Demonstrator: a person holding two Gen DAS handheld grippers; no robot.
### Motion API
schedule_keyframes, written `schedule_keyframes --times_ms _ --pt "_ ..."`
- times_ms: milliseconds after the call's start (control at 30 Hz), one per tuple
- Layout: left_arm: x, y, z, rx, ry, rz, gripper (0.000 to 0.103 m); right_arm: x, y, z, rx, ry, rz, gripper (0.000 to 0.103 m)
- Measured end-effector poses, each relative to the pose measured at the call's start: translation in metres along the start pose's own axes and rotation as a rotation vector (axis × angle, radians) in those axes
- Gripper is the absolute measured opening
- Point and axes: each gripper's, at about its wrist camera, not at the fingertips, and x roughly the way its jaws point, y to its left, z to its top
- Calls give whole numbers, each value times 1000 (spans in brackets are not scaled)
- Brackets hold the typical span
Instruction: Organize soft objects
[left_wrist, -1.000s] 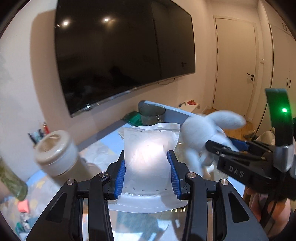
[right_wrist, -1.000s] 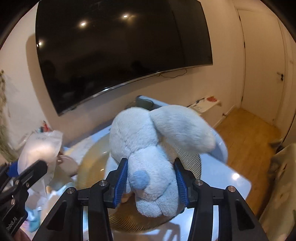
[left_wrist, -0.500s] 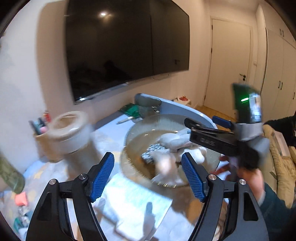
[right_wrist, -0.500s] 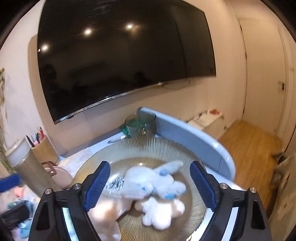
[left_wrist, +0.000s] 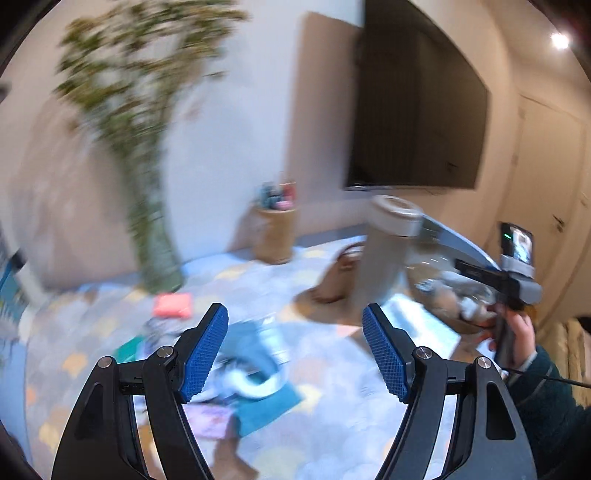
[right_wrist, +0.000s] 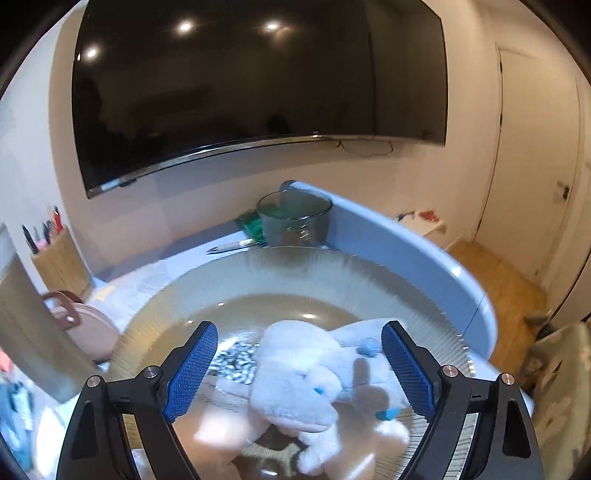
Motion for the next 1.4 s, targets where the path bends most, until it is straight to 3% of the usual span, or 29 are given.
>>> schedule_keyframes --times_ms 300,433,533,600,733,800,900,1000,1067,1200,1400 --pt "-50 84 -17 -140 -53 153 74 -8 14 -5 1 37 -1 89" --pt "-76 105 -28 -135 -68 216 74 -47 21 -3 5 -58 -12 89" --pt "-93 113 -31 -131 -84 249 74 -85 37 -5 -13 -116 64 91" --pt "-105 122 -31 -130 -101 273 74 -113 55 -10 -54 -142 145 97" --pt "-129 140 -27 -148 -140 294 77 -153 105 -26 -186 -132 352 99" --pt "-132 146 -29 -168 -140 285 84 -169 140 -39 -287 -89 474 99" --pt "-123 152 -39 -177 -105 277 84 -177 189 -61 -415 22 668 99" --pt "-108 155 -50 -186 -72 251 84 -175 231 -89 -492 121 802 99" --pt "-100 157 -54 -187 -57 237 84 -170 255 -107 -542 198 845 99" --pt "-74 166 -57 -166 -10 239 84 -158 283 -133 -601 270 817 99" --pt "-8 185 -59 -83 131 270 84 -121 294 -120 -500 382 824 99"
